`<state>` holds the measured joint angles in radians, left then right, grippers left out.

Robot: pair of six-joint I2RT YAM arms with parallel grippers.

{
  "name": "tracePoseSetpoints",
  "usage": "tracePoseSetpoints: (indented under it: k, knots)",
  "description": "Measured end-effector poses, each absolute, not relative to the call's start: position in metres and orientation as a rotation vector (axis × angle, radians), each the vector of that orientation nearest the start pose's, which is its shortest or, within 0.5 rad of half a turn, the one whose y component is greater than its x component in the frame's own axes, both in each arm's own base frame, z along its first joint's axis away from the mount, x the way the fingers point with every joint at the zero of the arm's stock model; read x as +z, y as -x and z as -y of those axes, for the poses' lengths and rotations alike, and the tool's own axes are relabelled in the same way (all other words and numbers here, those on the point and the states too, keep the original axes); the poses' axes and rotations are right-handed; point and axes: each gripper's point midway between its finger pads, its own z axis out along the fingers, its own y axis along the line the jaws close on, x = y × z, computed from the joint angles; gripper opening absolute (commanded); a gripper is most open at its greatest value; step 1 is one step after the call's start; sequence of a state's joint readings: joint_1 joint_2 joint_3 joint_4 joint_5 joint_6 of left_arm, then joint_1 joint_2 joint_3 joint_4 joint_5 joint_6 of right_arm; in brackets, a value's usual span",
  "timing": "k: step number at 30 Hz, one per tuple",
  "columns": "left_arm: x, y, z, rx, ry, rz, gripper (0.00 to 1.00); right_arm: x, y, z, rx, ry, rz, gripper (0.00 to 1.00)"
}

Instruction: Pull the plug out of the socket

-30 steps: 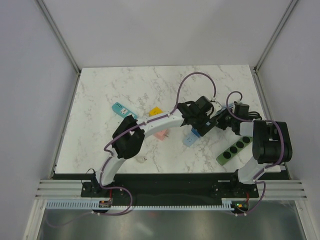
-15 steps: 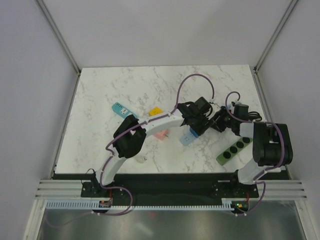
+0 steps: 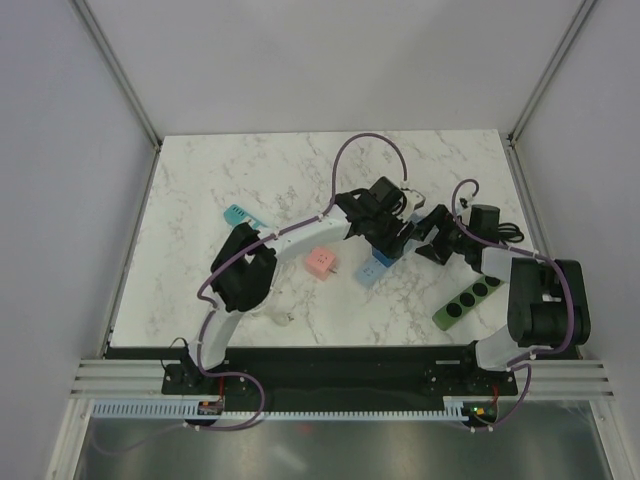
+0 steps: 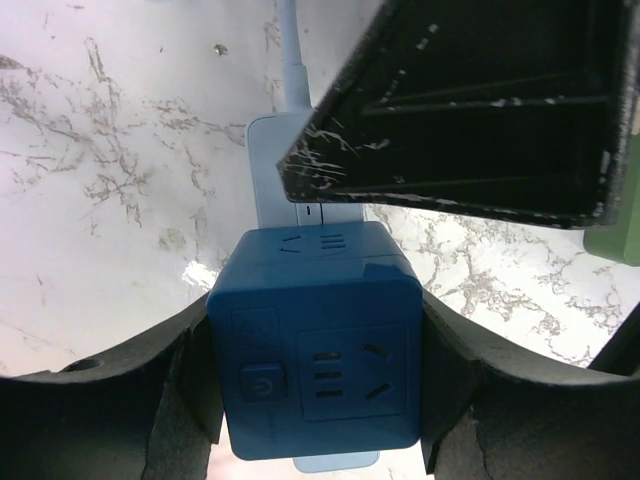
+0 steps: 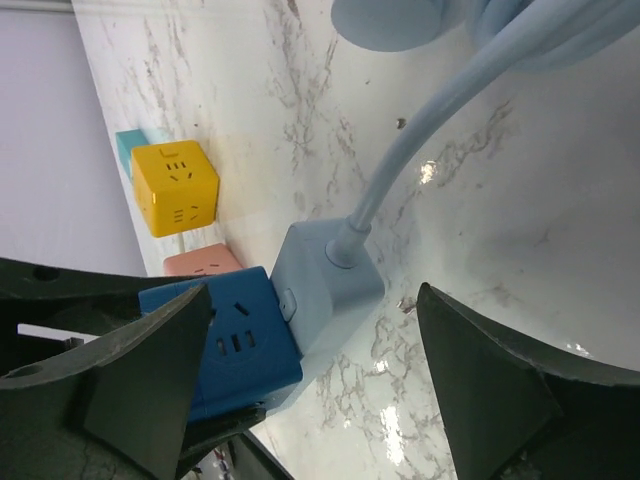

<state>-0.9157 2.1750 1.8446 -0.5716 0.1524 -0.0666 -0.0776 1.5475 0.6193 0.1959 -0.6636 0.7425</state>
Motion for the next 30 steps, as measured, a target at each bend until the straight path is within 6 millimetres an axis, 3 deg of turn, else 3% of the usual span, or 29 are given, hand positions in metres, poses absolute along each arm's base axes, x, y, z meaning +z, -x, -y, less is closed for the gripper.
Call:
tracePoseSetpoints:
  k: [4,12,21,27,30]
  knots:
    - [0.094,-0.308,0.444,-0.621,-1.077,-2.313,0.02,0.067,-0.337,-0.108,1.141,-0.607,-2.269,0.92]
    - [0.111,-0.302,0.448,-0.693,-1.026,-2.303,0.02,0.062,-0.323,-0.117,1.219,-0.685,-2.250,0.77]
    - [0.111,-0.296,0.453,-0.773,-0.983,-2.332,0.02,0.071,-0.328,-0.133,1.300,-0.694,-2.185,0.74]
    - [0.112,-0.298,0.452,-0.791,-0.954,-2.346,0.02,0.064,-0.331,-0.137,1.274,-0.723,-2.183,0.56]
    - [0.112,-0.297,0.452,-0.805,-0.957,-2.347,0.02,0.058,-0.330,-0.137,1.252,-0.746,-2.192,0.39]
